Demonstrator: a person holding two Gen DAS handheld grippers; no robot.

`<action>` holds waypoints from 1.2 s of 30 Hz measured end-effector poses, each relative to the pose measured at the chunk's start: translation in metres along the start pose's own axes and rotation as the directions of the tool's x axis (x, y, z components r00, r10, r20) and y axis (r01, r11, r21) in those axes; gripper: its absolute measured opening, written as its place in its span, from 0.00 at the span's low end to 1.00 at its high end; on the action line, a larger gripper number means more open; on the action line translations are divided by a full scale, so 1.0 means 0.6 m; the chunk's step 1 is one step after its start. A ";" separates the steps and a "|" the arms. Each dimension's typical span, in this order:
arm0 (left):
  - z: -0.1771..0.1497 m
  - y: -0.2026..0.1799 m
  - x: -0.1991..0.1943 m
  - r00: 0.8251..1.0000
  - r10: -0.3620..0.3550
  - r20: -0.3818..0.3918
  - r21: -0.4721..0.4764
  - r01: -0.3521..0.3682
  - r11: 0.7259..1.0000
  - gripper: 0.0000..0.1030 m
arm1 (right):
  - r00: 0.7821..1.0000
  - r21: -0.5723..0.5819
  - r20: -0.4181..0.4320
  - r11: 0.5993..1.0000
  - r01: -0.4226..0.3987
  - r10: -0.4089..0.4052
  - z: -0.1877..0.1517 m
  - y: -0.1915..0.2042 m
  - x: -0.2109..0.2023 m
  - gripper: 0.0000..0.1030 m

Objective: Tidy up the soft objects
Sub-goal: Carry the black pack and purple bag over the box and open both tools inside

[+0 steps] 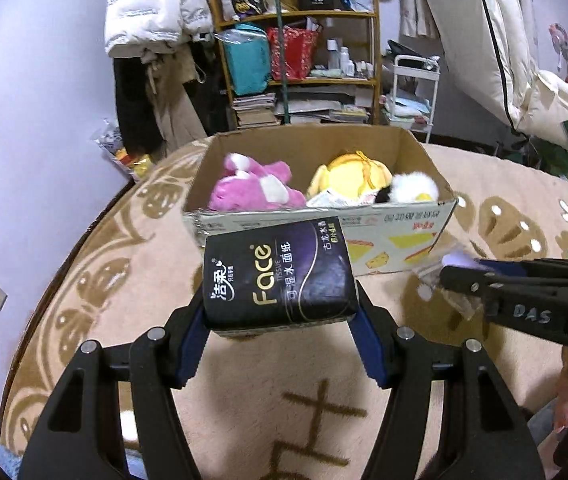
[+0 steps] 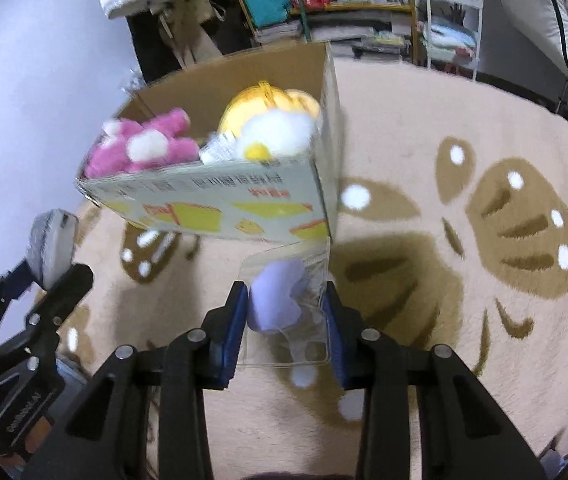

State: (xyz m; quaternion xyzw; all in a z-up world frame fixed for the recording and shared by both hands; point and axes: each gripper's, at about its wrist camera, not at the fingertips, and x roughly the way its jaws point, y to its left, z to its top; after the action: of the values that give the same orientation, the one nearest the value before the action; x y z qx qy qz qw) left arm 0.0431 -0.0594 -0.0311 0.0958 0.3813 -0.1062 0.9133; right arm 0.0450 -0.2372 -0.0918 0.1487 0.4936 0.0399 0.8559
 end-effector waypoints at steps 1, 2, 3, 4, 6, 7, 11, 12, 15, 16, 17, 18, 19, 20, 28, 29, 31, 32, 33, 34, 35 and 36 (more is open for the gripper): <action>0.002 0.000 -0.007 1.000 0.002 0.014 -0.001 -0.002 1.000 0.61 | 1.000 -0.004 0.017 1.000 -0.005 0.005 0.002 0.000 -0.007 0.37; 0.006 0.003 -0.020 0.999 0.001 0.035 -0.003 -0.001 1.000 0.61 | 0.999 -0.011 0.038 1.000 -0.008 0.009 0.004 0.005 -0.013 0.37; 0.008 0.006 -0.025 0.999 0.001 0.046 -0.004 -0.001 1.000 0.61 | 0.998 -0.021 0.066 1.000 -0.010 0.012 0.003 0.010 -0.026 0.37; 0.011 0.007 -0.034 0.998 0.001 0.061 -0.006 -0.001 1.000 0.61 | 0.997 -0.027 0.080 1.000 -0.013 0.015 0.012 0.010 -0.030 0.37; 0.016 0.012 -0.050 0.995 0.010 0.096 -0.004 -0.009 1.000 0.62 | 0.992 -0.044 0.123 0.999 -0.019 0.025 0.012 0.018 -0.052 0.37; 0.018 0.013 -0.055 0.994 0.015 0.111 -0.002 -0.015 1.000 0.62 | 0.990 -0.049 0.138 0.999 -0.021 0.028 0.014 0.021 -0.059 0.36; 0.027 0.020 -0.068 0.985 0.044 0.169 0.010 -0.047 0.999 0.62 | 0.972 -0.065 0.233 0.997 -0.028 0.043 0.019 0.028 -0.095 0.36; 0.029 0.020 -0.069 0.983 0.044 0.177 0.008 -0.046 0.999 0.62 | 0.964 -0.074 0.263 0.997 -0.029 0.048 0.020 0.030 -0.109 0.36; 0.041 0.025 -0.077 0.976 0.046 0.215 0.004 -0.048 0.999 0.62 | 0.938 -0.095 0.340 0.995 -0.027 0.058 0.023 0.035 -0.137 0.36; 0.045 0.025 -0.081 0.971 0.056 0.234 0.008 -0.060 0.998 0.62 | 0.931 -0.098 0.361 0.995 -0.028 0.062 0.024 0.036 -0.144 0.36; 0.048 0.025 -0.085 0.964 0.066 0.258 0.016 -0.072 0.997 0.62 | 0.923 -0.099 0.380 0.995 -0.031 0.067 0.026 0.036 -0.149 0.36; 0.051 0.025 -0.087 0.959 0.069 0.275 0.020 -0.077 0.997 0.62 | 0.915 -0.101 0.398 0.994 -0.034 0.071 0.028 0.035 -0.153 0.36; 0.054 0.027 -0.090 0.955 0.065 0.290 0.022 -0.075 0.997 0.62 | 0.908 -0.104 0.412 0.994 -0.036 0.076 0.030 0.035 -0.157 0.36; 0.057 0.029 -0.090 0.952 0.054 0.302 0.021 -0.063 0.998 0.62 | 0.902 -0.107 0.426 0.994 -0.035 0.077 0.033 0.035 -0.160 0.36; 0.088 0.039 -0.057 0.937 0.019 0.349 0.006 -0.023 1.000 0.62 | 0.850 -0.124 0.520 0.992 -0.021 0.083 0.053 0.044 -0.170 0.36; 0.091 0.040 -0.052 0.935 0.015 0.353 0.002 -0.017 1.000 0.62 | 0.845 -0.128 0.528 0.992 -0.019 0.084 0.056 0.045 -0.170 0.36; 0.097 0.040 -0.040 0.934 0.014 0.356 0.001 -0.016 1.000 0.62 | 0.837 -0.138 0.539 0.990 -0.021 0.093 0.062 0.048 -0.168 0.36; 0.100 0.039 -0.033 0.933 0.015 0.360 0.004 -0.018 1.000 0.62 | 0.836 -0.142 0.540 0.990 -0.023 0.097 0.066 0.049 -0.165 0.36; 0.102 0.038 -0.029 0.931 0.014 0.364 0.007 -0.018 1.000 0.62 | 0.836 -0.146 0.540 0.989 -0.019 0.096 0.072 0.051 -0.160 0.36; 0.105 0.038 -0.023 0.929 0.014 0.369 0.010 -0.019 1.000 0.62 | 0.836 -0.148 0.540 0.989 -0.018 0.096 0.075 0.052 -0.156 0.36; 0.106 0.037 -0.019 0.928 0.010 0.371 0.012 -0.015 1.000 0.62 | 0.834 -0.149 0.543 0.989 -0.017 0.096 0.080 0.053 -0.152 0.36; 0.107 0.037 -0.015 0.928 0.006 0.371 0.011 -0.010 1.000 0.62 | 0.834 -0.148 0.544 0.989 -0.014 0.093 0.082 0.053 -0.148 0.36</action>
State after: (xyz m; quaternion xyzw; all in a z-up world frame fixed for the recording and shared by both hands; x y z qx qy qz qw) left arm 0.0861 -0.0535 0.0218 0.0811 0.2007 -0.1211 0.9688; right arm 0.0446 -0.2368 0.0148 0.1081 0.2190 0.0534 0.9682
